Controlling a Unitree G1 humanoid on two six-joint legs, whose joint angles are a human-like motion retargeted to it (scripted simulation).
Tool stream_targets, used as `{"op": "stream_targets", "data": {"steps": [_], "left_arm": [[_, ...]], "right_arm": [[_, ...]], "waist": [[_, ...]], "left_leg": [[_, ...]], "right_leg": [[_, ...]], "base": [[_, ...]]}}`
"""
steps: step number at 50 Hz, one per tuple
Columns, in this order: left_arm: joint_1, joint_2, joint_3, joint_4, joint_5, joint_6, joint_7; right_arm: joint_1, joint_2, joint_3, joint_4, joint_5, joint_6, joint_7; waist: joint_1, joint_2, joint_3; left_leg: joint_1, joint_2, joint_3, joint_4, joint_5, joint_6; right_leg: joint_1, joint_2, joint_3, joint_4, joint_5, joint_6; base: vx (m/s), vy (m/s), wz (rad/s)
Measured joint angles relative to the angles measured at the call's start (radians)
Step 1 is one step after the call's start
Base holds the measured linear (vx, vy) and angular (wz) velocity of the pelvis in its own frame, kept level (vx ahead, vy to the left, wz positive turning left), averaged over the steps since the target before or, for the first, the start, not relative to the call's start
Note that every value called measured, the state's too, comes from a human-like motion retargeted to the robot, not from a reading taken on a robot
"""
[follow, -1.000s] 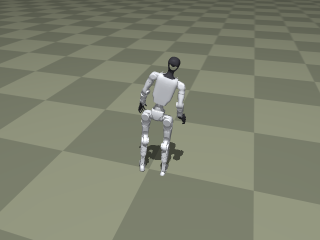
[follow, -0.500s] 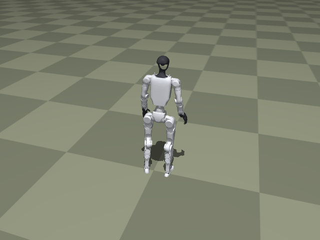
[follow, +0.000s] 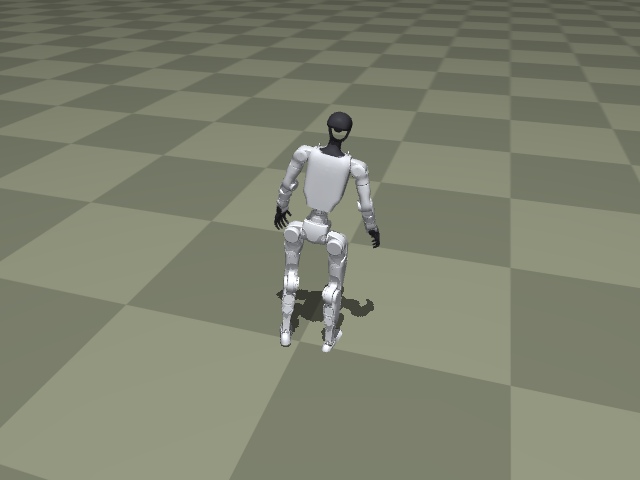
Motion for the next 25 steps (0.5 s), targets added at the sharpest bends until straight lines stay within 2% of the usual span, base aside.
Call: {"op": "stream_targets", "data": {"steps": [4, 8, 14, 18, 23, 25], "left_arm": [[0.017, 0.048, 0.02, -0.001, -0.001, -0.001, -0.002], [0.039, 0.107, 0.055, 0.002, -0.007, -0.001, -0.007], [0.069, 0.201, 0.101, 0.031, 0.035, -0.008, -0.011], [0.07, 0.265, 0.125, 0.066, 0.093, -0.019, -0.008], [0.057, 0.347, 0.158, 0.116, 0.138, -0.035, 0.002], [0.049, 0.384, 0.168, 0.133, 0.14, -0.043, 0.008]], "right_arm": [[0.023, -0.079, -0.025, -0.028, -0.007, -0.001, 0.026], [0.03, -0.15, -0.065, -0.011, -0.003, 0.008, 0.035], [0.078, -0.219, -0.183, 0.059, 0.04, 0.021, 0.023], [0.136, -0.258, -0.267, 0.103, 0.038, 0.025, 0.027], [0.194, -0.312, -0.346, 0.134, 0.009, 0.028, 0.037], [0.215, -0.33, -0.376, 0.133, 0.005, 0.026, 0.036]], "waist": [[0.014, 0.0, 0.001], [0.013, -0.016, 0.005], [0.023, -0.056, 0.001], [0.045, -0.104, -0.004], [0.045, -0.197, -0.011], [0.041, -0.222, -0.018]], "left_leg": [[-0.018, -0.003, -0.035, -0.006, 0.015, 0.015], [-0.032, 0.057, 0.025, -0.039, 0.033, 0.017], [-0.064, 0.188, 0.009, -0.109, 0.245, -0.059], [-0.086, 0.268, -0.043, -0.139, 0.306, -0.104], [-0.133, 0.337, -0.019, -0.145, 0.314, -0.106], [-0.161, 0.383, -0.008, -0.143, 0.327, -0.106]], "right_leg": [[0.003, -0.043, -0.008, -0.008, 0.003, -0.002], [0.011, -0.089, -0.028, -0.019, 0.004, 0.005], [0.025, -0.152, -0.056, -0.022, 0.004, 0.023], [0.028, -0.223, -0.069, -0.019, 0.009, 0.058], [0.014, -0.374, -0.09, -0.014, 0.026, 0.12], [-0.001, -0.41, -0.094, -0.011, 0.037, 0.126]], "base": [[0.03, -0.12, 0.19], [0.04, -0.12, 0.25], [0.07, -0.11, 0.26], [0.07, -0.06, 0.24], [0.04, 0.0, 0.4], [-0.01, -0.04, 0.39]]}}
